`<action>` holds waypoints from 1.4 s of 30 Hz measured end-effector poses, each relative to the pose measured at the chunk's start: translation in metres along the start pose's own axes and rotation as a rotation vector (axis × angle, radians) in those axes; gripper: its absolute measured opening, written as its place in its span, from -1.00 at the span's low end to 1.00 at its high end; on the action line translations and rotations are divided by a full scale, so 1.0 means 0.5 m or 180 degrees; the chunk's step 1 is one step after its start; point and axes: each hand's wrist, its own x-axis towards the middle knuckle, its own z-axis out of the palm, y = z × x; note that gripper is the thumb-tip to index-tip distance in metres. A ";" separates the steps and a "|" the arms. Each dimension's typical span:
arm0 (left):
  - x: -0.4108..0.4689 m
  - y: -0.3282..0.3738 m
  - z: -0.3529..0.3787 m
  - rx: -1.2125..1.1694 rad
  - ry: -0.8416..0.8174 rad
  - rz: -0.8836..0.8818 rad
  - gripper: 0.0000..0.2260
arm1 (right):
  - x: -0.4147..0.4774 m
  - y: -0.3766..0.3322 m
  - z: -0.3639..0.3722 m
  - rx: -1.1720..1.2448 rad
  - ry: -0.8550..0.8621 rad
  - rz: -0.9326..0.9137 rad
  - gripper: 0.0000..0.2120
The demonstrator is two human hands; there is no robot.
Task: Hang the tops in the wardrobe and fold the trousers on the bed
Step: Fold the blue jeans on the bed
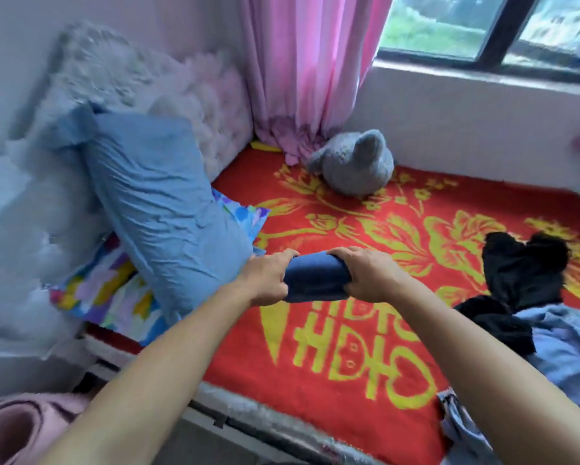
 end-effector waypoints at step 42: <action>-1.910 0.272 -0.251 0.0917 0.2504 -0.3320 -0.52 | -1.019 -1.201 -0.206 0.0401 0.1514 -0.4466 -0.43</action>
